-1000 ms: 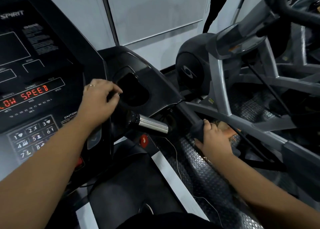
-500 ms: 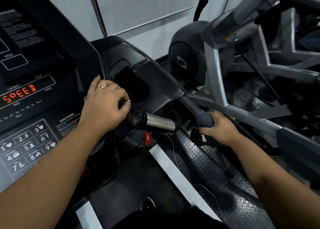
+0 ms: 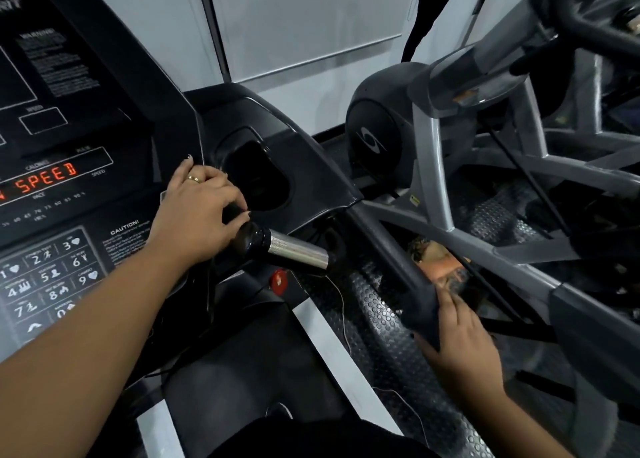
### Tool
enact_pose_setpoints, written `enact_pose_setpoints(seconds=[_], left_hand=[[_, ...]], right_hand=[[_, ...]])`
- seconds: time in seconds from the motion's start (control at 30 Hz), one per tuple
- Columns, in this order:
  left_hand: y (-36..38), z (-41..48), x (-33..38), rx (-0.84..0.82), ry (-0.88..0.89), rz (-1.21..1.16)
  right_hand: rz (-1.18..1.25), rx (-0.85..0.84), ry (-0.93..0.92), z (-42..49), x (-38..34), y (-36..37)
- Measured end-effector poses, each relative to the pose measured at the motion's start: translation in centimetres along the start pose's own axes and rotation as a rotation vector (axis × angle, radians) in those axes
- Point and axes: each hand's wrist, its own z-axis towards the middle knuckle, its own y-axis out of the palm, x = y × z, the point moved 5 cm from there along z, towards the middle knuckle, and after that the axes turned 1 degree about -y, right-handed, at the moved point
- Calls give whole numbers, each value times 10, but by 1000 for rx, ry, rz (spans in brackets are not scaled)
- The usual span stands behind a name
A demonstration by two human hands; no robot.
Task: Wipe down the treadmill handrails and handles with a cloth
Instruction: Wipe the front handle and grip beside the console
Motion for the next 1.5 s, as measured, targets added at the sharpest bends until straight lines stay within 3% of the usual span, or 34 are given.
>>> enact_pose_setpoints(seconds=[0.2,0.43,0.6,0.77,0.9,1.17,1.4,1.5], left_hand=[[-1,4,1,16,-56,32],[0,6,-2,24,-78,54],[0,5,-2,19,-84,60],[0,6,-2,34,-89,60],[0,6,-2,42,-96,63],[2,7,-1,38,-94,94],[9,8,-10,-16,-124,102],[11,7,-11,-27,-129,103]], right_hand=[[-8,16,-104,25,-16,-11],[139,-118,-27,103,-55,-15],[442,-321,35,141,-59,-8],[858,-567,235,142,-50,-7],[1024,-626,301,119,-48,-23],[892,-486,294,77,-16,-35],[316,-244,61,37,11,-12],[77,-71,-175,9,-2,-14]])
